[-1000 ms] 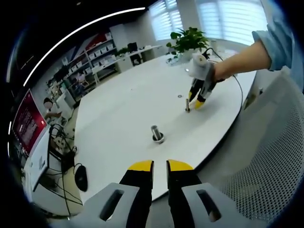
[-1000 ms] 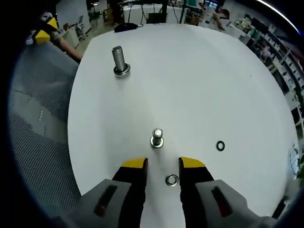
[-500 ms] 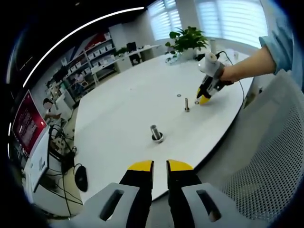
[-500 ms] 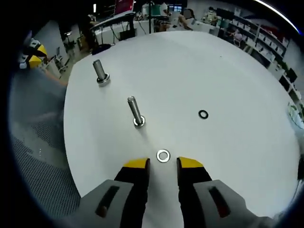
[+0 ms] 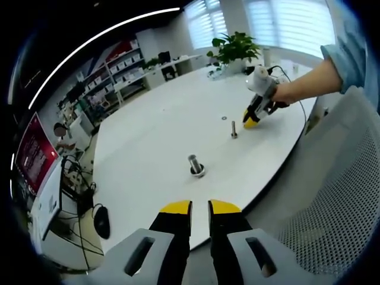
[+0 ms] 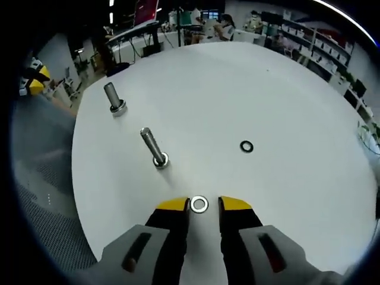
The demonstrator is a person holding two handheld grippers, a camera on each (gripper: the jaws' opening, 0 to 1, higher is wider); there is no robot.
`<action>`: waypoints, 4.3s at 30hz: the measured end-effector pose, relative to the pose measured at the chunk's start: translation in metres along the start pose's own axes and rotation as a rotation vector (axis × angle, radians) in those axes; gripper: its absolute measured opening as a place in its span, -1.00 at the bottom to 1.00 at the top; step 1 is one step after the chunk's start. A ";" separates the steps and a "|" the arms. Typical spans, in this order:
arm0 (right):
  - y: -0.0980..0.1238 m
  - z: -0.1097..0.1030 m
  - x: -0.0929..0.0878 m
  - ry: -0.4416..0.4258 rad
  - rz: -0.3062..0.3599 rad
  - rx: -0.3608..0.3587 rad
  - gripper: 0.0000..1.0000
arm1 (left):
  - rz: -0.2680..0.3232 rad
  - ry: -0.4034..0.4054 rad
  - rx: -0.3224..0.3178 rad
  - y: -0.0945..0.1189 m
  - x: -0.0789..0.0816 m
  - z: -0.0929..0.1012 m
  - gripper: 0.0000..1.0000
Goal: Place the washer onto the threaded stud by aligning its center hole with the stud, sliding it down to the base, and recovering from edge contact or off-axis alignment until the washer reaches the visible bottom stop.
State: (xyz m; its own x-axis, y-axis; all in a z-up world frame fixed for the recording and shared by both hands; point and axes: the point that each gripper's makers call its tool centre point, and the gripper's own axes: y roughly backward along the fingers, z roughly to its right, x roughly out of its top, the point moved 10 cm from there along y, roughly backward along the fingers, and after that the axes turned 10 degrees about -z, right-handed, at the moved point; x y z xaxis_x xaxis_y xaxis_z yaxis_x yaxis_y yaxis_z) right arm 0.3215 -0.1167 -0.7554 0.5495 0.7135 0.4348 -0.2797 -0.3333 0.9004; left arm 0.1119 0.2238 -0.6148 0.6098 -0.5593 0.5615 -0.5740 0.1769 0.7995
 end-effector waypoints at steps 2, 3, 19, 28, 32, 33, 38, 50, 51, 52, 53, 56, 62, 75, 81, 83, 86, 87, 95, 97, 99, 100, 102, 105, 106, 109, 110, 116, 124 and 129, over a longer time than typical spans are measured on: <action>-0.002 0.007 0.004 -0.006 0.003 -0.009 -0.55 | -0.006 0.000 -0.002 0.000 0.000 0.000 -0.83; -0.003 0.009 0.006 -0.012 0.005 -0.005 -0.54 | -0.010 0.000 -0.003 -0.001 -0.001 0.000 -0.83; -0.018 0.035 0.037 -0.093 0.116 -0.046 -0.48 | -0.041 0.001 -0.012 -0.003 -0.002 0.001 -0.83; -0.018 0.032 0.044 -0.097 0.100 -0.048 -0.69 | -0.055 -0.003 -0.015 -0.003 -0.003 0.002 -0.84; -0.017 0.029 0.041 -0.089 0.098 -0.046 -0.71 | -0.057 -0.002 -0.015 -0.003 -0.003 0.002 -0.84; -0.016 0.028 0.039 -0.090 0.104 -0.044 -0.71 | -0.056 -0.003 -0.016 -0.003 -0.003 0.002 -0.84; -0.011 0.019 0.028 -0.079 0.114 -0.037 -0.72 | -0.050 -0.003 -0.014 -0.003 -0.003 0.002 -0.84; -0.002 -0.004 -0.002 -0.004 0.130 0.003 -0.72 | -0.016 -0.021 -0.012 -0.001 0.000 0.004 -0.83; 0.000 -0.006 -0.004 -0.001 0.126 0.003 -0.72 | -0.019 -0.024 -0.013 -0.001 0.000 0.005 -0.83; 0.002 -0.008 -0.007 0.007 0.122 0.004 -0.72 | -0.020 -0.027 -0.013 -0.001 0.000 0.005 -0.83; 0.002 -0.011 -0.008 0.038 0.114 0.017 -0.72 | -0.015 -0.031 -0.012 -0.001 0.001 0.006 -0.83; 0.003 -0.015 -0.009 0.058 0.085 0.017 -0.73 | -0.003 -0.035 -0.009 0.000 0.002 0.006 -0.83; 0.002 -0.021 -0.009 0.097 0.033 0.026 -0.73 | -0.018 -0.047 -0.014 -0.002 0.001 0.008 -0.83; 0.001 -0.022 0.015 0.299 -0.234 0.101 -0.73 | -0.054 -0.072 -0.039 -0.005 0.001 0.012 -0.83; -0.003 -0.027 0.032 0.398 -0.394 0.105 -0.73 | -0.052 -0.071 -0.039 -0.005 0.001 0.012 -0.83; -0.005 -0.028 0.036 0.405 -0.425 0.108 -0.73 | -0.050 -0.071 -0.038 -0.005 0.001 0.011 -0.83; -0.006 -0.028 0.040 0.424 -0.466 0.115 -0.73 | -0.044 -0.070 -0.035 -0.004 0.001 0.011 -0.84; -0.007 -0.028 0.041 0.426 -0.474 0.117 -0.73 | -0.040 -0.068 -0.033 -0.004 0.001 0.010 -0.84; -0.008 -0.027 0.043 0.440 -0.506 0.123 -0.73 | -0.026 -0.056 -0.030 -0.003 0.002 0.008 -0.84; -0.008 -0.027 0.043 0.435 -0.507 0.125 -0.73 | -0.026 -0.057 -0.031 -0.003 0.001 0.008 -0.84; -0.008 -0.027 0.042 0.430 -0.503 0.126 -0.73 | -0.028 -0.059 -0.032 -0.003 0.001 0.009 -0.84; -0.007 -0.027 0.042 0.425 -0.500 0.127 -0.73 | -0.028 -0.058 -0.033 -0.003 0.001 0.009 -0.84; -0.007 -0.026 0.041 0.419 -0.491 0.130 -0.73 | -0.030 -0.059 -0.033 -0.003 0.001 0.009 -0.84; -0.007 -0.025 0.040 0.407 -0.480 0.133 -0.73 | -0.034 -0.060 -0.035 -0.004 0.001 0.009 -0.84; -0.007 -0.025 0.040 0.401 -0.476 0.132 -0.73 | -0.035 -0.059 -0.034 -0.004 0.001 0.009 -0.84; -0.006 -0.028 0.039 0.402 -0.472 0.113 -0.73 | -0.036 -0.058 -0.034 -0.004 0.001 0.009 -0.84; -0.006 -0.029 0.038 0.402 -0.469 0.108 -0.73 | -0.036 -0.059 -0.035 -0.004 0.001 0.009 -0.84; -0.002 -0.031 0.034 0.351 -0.501 0.124 -0.73 | -0.031 -0.054 -0.032 -0.003 0.001 0.008 -0.84; 0.029 -0.031 0.054 0.381 -0.437 0.143 -0.73 | -0.032 -0.050 -0.034 -0.004 0.001 0.008 -0.85; 0.041 -0.033 0.067 0.427 -0.410 0.132 -0.73 | -0.031 -0.050 -0.034 -0.004 0.001 0.008 -0.85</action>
State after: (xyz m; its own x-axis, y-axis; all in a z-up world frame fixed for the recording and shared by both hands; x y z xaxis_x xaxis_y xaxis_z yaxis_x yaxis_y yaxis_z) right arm 0.3206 -0.0623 -0.6896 0.2198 0.9750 0.0315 0.0028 -0.0329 0.9995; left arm 0.1098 0.2160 -0.6191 0.5985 -0.6050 0.5252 -0.5358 0.1851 0.8238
